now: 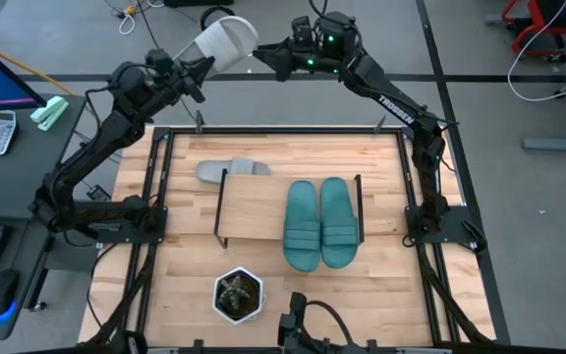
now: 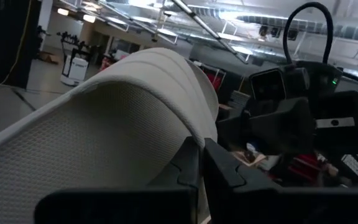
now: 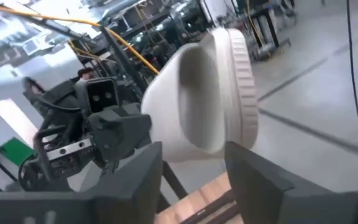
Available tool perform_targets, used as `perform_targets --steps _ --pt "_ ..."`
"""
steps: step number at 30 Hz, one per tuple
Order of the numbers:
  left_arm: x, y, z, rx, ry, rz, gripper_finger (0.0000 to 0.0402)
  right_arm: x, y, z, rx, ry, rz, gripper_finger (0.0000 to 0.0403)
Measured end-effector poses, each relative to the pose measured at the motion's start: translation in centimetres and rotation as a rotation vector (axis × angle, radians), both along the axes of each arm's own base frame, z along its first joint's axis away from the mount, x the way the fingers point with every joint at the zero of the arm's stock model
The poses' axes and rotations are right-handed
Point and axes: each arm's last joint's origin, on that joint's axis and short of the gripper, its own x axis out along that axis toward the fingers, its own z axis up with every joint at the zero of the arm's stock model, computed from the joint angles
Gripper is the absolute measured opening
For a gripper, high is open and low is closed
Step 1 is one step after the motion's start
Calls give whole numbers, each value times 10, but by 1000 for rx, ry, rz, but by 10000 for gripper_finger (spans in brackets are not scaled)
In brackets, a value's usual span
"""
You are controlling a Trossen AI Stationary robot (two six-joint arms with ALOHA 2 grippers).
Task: Pick and place slides into the shelf
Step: Put the top gray slide on the shelf
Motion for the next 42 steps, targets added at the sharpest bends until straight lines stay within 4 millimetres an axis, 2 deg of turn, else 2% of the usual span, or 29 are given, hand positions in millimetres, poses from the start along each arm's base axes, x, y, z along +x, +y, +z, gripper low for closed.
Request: perform_targets --steps 6,10,17,36,42 --pt "6 -7 4 42 -29 -26 9 -3 2 3 -20 16 -32 247" --pt "8 -10 7 59 -44 -33 9 -11 -4 2 -31 51 -85 265" --pt "8 -12 8 61 -53 -38 9 -20 -7 9 -59 44 -120 264" --pt "8 -12 8 46 -60 -51 9 -13 3 16 -27 -41 -64 255" --pt "16 -17 7 49 -62 -89 9 -11 6 18 -34 -55 -72 252"
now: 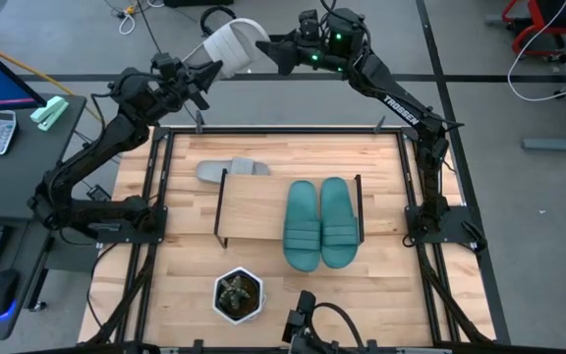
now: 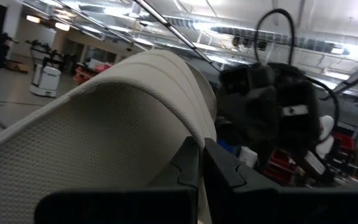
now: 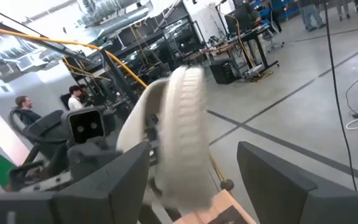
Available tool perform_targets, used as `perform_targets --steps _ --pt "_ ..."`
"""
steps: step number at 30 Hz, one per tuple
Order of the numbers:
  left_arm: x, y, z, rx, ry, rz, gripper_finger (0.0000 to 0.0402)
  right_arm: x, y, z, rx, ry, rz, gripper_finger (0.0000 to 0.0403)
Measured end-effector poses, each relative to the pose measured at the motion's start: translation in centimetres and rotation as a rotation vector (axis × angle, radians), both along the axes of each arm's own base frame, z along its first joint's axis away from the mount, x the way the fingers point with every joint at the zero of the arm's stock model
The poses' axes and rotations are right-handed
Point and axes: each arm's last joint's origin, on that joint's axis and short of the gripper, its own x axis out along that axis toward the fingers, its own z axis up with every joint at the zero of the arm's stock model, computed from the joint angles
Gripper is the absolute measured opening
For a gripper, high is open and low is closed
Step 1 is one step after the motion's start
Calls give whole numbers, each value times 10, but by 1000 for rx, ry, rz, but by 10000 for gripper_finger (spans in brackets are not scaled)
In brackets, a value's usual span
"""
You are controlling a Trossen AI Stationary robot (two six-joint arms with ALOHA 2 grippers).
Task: Pick and place slides into the shelf
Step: Put the top gray slide on the shelf
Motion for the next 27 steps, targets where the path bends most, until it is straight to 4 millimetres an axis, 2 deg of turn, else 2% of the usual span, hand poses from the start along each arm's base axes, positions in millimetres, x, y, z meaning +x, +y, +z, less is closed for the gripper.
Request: perform_targets --steps 5,8,20,27 --pt "9 -4 -2 6 13 -30 9 0 0 1 -4 -6 -2 243" --pt "9 -4 -2 7 12 -32 9 1 1 0 -3 -5 5 224" --pt "11 -6 -2 8 17 -42 9 1 1 1 -33 -2 12 47" --pt "11 -7 -3 -3 25 -60 20 1 1 1 -57 3 -5 46"
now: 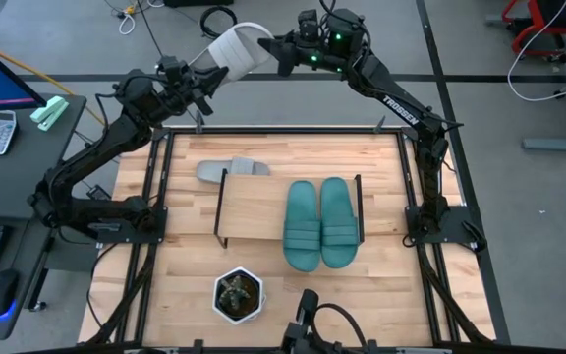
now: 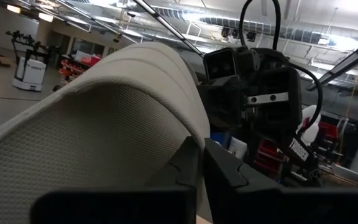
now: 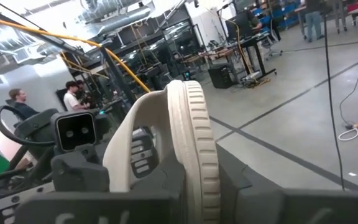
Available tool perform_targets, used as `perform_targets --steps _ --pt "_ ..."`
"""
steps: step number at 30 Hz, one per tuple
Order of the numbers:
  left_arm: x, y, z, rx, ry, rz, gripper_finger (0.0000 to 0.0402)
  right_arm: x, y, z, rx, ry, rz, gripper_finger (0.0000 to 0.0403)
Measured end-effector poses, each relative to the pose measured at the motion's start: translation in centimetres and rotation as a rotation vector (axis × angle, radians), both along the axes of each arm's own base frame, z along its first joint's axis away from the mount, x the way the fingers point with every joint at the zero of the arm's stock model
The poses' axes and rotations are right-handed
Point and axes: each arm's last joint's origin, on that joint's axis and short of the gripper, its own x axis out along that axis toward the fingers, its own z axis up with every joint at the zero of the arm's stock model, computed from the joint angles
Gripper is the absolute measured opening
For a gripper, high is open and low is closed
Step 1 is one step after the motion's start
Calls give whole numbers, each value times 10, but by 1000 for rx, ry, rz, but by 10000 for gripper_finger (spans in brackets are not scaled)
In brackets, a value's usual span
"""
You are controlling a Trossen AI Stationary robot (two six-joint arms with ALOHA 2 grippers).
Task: Pick and place slides into the shelf
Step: Put the top gray slide on the shelf
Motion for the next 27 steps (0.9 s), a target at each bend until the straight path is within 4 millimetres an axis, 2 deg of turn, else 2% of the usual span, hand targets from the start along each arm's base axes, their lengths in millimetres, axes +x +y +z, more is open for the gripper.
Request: perform_targets --steps 7,14,22,27 --pt "1 -1 0 -10 -3 -37 113 0 0 0 -3 -2 -8 45" --pt "1 -1 0 -9 -3 -47 182 -1 -2 1 -29 -4 -41 45" --pt "-1 0 0 3 4 -40 228 -9 -13 3 -41 -24 -65 45" --pt "-21 2 9 70 -4 42 237 -16 -22 2 -12 -22 -73 44"
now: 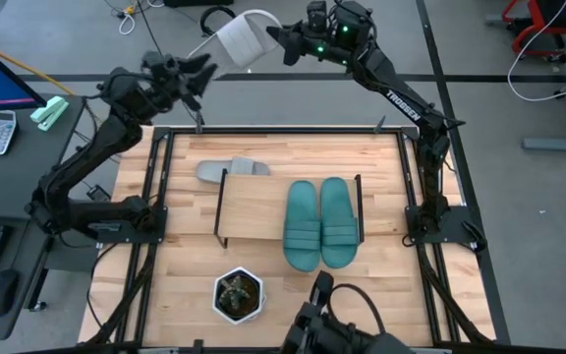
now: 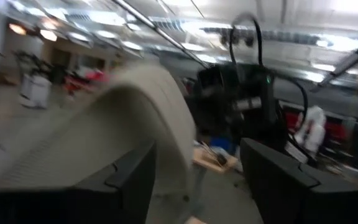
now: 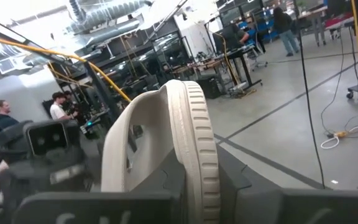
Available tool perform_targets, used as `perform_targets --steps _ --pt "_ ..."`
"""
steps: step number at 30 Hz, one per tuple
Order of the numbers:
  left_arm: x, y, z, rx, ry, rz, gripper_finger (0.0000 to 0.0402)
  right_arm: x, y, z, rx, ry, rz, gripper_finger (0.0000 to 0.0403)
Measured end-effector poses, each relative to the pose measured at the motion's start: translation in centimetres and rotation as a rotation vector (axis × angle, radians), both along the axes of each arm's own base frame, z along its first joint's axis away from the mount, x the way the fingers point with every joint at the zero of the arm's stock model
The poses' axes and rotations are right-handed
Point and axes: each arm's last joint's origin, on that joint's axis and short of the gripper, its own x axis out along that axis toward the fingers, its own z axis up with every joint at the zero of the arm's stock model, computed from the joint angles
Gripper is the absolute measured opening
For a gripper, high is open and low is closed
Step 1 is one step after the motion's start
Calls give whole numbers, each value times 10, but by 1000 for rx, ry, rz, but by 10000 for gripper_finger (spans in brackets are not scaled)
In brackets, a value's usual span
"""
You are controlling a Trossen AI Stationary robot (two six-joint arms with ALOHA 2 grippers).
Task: Pick and place slides into the shelf
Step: Put the top gray slide on the shelf
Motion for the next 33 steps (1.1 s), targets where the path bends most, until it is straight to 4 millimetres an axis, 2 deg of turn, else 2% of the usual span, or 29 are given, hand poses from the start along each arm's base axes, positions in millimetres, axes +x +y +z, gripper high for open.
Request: perform_targets --steps 8,14,19,24,33 --pt "-51 1 13 20 -24 195 217 -13 -16 -6 68 42 105 44" --pt "-73 -4 15 6 -10 283 198 -15 -13 -14 206 94 312 44" --pt "-80 -3 14 -1 0 311 187 -6 1 -24 289 172 413 44" --pt "-81 -2 12 -15 20 298 181 12 13 -37 331 213 522 44" --pt "-80 0 7 -61 56 282 184 47 8 -94 522 338 708 44"
